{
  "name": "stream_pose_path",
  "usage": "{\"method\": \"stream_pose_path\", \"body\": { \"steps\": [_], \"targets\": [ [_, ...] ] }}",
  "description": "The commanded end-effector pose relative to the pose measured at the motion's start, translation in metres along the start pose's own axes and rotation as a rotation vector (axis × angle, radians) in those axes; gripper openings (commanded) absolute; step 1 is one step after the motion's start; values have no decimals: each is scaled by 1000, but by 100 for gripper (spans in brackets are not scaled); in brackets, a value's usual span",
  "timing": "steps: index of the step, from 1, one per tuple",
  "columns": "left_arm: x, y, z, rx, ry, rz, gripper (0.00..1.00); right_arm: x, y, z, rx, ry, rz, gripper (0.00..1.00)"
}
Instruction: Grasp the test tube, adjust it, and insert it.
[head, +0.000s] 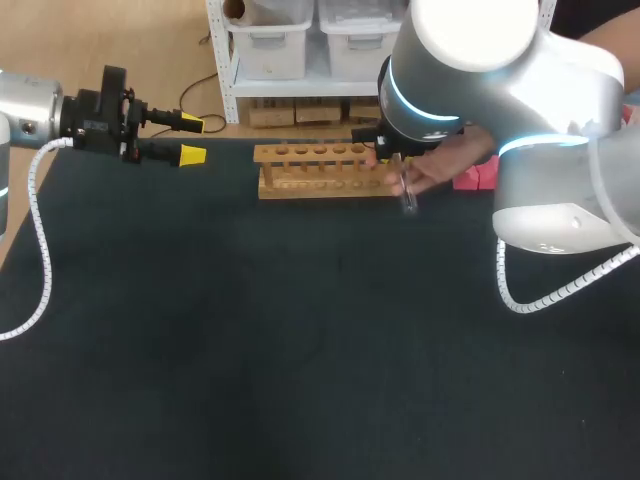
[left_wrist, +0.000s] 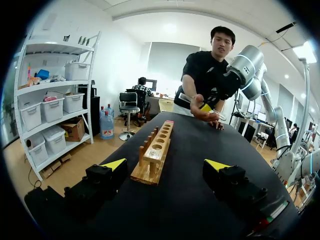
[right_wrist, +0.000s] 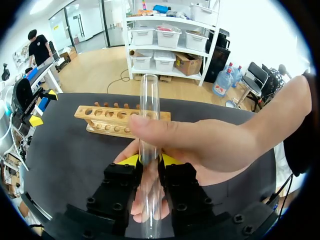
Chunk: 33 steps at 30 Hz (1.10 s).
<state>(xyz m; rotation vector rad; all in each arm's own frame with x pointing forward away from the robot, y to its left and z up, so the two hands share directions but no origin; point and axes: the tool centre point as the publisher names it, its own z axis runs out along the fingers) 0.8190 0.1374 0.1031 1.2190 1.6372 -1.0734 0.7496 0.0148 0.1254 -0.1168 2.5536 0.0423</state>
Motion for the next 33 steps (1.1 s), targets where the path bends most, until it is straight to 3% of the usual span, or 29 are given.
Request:
{"method": "stream_pose_path", "body": {
  "steps": [1,15,33],
  "targets": [
    [1,0,0,0,-1,2,100,1,0,0,0,-7,1,0],
    [1,0,0,0,-1,2,100,1,0,0,0,-7,1,0],
    [1,0,0,0,-1,2,100,-7,3,26,-19,-4,7,0]
  ]
}}
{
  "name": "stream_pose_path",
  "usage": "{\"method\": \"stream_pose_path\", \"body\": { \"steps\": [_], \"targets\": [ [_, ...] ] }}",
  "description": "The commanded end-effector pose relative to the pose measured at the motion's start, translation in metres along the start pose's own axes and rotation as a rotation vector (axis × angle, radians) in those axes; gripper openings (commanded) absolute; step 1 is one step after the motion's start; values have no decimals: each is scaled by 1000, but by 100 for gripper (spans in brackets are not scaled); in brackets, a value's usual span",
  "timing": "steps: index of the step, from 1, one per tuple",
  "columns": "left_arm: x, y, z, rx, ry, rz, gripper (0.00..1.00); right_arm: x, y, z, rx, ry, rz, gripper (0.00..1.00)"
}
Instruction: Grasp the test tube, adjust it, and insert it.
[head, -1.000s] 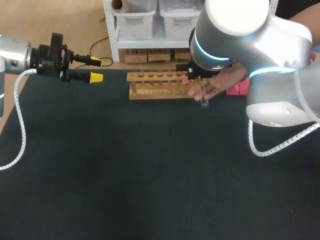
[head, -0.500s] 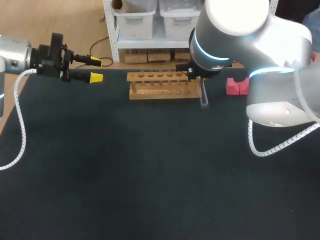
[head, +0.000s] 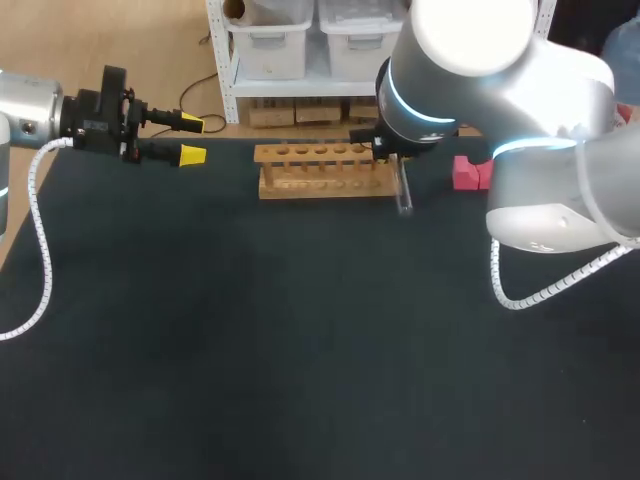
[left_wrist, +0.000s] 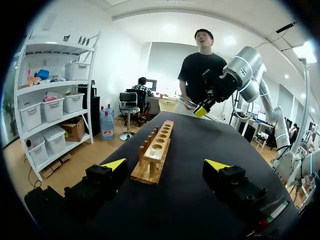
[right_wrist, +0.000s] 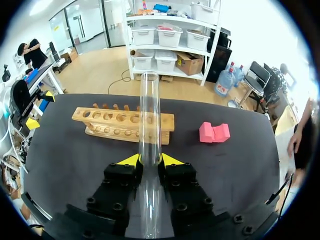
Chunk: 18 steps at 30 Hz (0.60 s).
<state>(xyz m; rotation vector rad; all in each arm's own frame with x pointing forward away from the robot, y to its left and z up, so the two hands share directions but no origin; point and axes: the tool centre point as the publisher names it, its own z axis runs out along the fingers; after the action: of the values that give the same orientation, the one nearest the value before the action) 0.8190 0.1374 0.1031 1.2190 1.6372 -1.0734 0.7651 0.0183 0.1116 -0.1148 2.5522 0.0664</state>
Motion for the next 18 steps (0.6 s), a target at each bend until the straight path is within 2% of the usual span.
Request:
{"method": "stream_pose_path", "body": {
  "steps": [1,18],
  "targets": [
    [1,0,0,0,-1,2,100,-2,2,6,-3,0,0,0],
    [1,0,0,0,-1,2,100,1,8,32,-23,29,-17,0]
  ]
}}
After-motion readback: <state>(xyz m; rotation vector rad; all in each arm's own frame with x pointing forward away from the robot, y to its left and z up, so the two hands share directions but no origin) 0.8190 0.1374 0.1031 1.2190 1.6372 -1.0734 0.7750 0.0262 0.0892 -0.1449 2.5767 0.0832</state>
